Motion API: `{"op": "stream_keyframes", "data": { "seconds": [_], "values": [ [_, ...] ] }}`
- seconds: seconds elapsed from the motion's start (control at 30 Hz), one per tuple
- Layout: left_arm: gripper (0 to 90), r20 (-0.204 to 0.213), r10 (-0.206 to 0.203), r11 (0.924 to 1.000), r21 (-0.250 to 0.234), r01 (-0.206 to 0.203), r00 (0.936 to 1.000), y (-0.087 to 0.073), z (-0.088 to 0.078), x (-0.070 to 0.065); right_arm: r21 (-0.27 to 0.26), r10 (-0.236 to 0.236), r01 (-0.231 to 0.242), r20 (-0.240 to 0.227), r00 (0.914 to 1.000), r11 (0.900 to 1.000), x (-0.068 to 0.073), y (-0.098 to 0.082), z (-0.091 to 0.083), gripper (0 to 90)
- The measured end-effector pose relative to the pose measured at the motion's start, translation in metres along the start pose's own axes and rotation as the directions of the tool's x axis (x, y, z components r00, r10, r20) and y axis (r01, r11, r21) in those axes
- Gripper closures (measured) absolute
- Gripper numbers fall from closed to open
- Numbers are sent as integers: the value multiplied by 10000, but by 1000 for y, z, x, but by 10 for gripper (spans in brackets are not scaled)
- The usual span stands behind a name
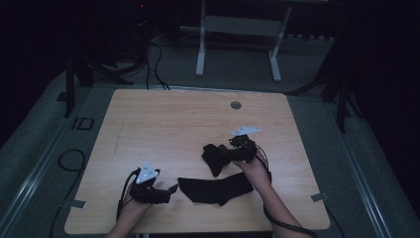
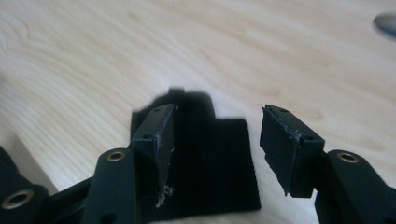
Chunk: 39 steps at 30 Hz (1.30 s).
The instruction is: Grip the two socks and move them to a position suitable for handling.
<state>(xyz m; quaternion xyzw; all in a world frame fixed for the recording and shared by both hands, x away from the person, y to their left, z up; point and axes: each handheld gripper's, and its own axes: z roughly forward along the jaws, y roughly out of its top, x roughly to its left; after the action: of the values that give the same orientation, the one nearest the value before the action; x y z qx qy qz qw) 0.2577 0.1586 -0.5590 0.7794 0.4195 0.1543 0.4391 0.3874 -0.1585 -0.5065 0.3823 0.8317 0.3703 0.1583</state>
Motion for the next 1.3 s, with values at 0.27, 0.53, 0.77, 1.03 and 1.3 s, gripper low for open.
{"op": "stream_keyframes", "data": {
  "seconds": [0.27,0.53,0.77,1.03,1.3],
  "values": [
    [105,125,-81,10000,-21,81,9999,6,5,2,959,-24,70,-476,9989,9954,10,-18,34,399],
    [145,412,-107,9999,39,106,9991,23,15,10,1144,-379,482,-905,9952,9923,19,-23,45,682],
    [150,419,36,10000,90,-40,9991,36,25,14,886,-1109,1165,-659,9916,9892,28,-19,39,817],
    [257,88,153,9998,-153,-151,9998,57,26,23,-391,-1902,1875,-804,9784,9815,36,-6,-8,817],
    [331,396,997,9928,-708,-968,9942,97,21,20,-1099,-2569,2432,-1347,9570,9637,59,-5,-41,815]
  ]
}}
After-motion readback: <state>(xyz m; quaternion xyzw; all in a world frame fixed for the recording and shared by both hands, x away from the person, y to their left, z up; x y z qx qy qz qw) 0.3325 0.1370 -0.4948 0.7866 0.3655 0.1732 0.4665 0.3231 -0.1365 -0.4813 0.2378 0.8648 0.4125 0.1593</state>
